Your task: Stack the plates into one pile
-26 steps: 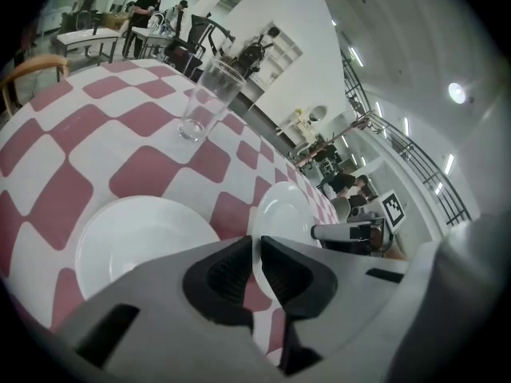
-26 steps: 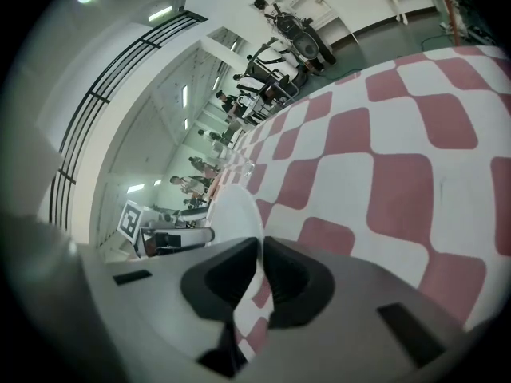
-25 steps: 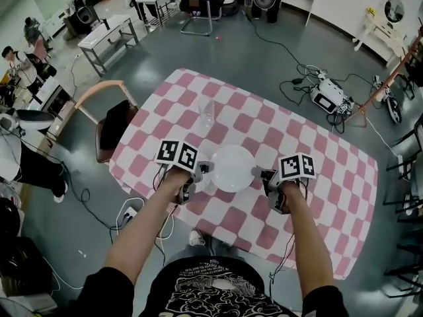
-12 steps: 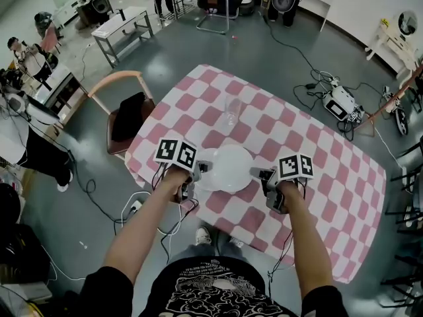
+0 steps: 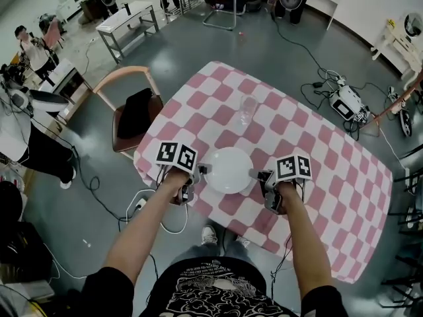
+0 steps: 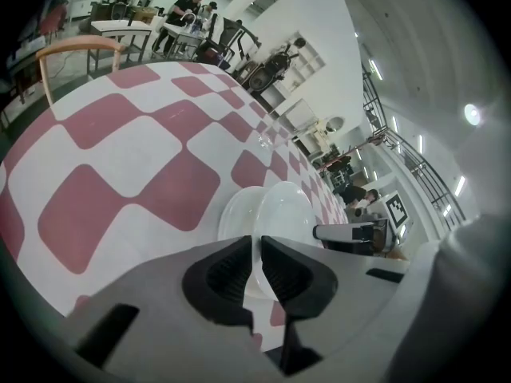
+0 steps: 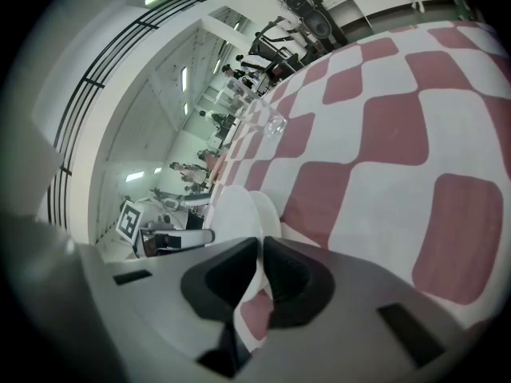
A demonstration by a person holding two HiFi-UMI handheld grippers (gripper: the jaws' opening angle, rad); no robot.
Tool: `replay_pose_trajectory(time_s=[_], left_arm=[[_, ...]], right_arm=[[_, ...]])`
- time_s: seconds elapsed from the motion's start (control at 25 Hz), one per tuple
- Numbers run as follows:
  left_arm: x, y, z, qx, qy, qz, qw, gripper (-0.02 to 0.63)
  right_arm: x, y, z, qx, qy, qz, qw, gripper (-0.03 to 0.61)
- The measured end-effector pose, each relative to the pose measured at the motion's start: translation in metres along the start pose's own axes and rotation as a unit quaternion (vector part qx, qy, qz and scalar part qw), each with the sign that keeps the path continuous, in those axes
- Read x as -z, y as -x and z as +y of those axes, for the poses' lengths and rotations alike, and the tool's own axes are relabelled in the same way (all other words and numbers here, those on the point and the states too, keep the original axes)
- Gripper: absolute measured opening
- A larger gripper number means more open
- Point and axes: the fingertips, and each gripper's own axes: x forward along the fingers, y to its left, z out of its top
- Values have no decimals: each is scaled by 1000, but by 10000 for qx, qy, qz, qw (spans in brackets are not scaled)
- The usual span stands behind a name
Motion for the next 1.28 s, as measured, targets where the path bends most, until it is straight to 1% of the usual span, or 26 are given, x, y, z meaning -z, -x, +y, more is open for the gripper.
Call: replay_pose_trajectory(time_s=[0.24, 0.44, 0.64, 0.88, 0.96, 1.04, 1.2, 1.28], left_arm=[[-3, -3, 16, -100, -38, 126, 9999, 48], [-2, -7, 22, -101, 75, 199, 9997, 50], [-3, -9, 22, -139, 4, 243, 9996, 52], [-2, -7, 22, -101, -28, 168, 9998, 58], [-2, -7, 20, -56, -39, 123, 9999, 75], [-2, -7, 16, -21, -60, 91, 9999, 99], [-3, -4, 13, -93, -212, 68, 9997, 171], [-3, -1, 16, -143, -240, 30, 9996, 172]], right_arm=[[-1, -13, -2, 144, -88, -109, 9998, 34], [-1, -18, -4, 233, -119, -218, 9994, 37], [-2, -19, -6, 342, 49, -259, 9991, 38], [-1, -19, -3, 421, 190, -279, 9985, 43], [-2, -19, 0, 397, 270, -293, 9984, 65], [-2, -18, 4, 370, 369, -294, 9982, 105], [-3, -13, 5, 498, 625, -324, 9963, 158], [-4, -10, 5, 518, 660, -369, 9958, 158]])
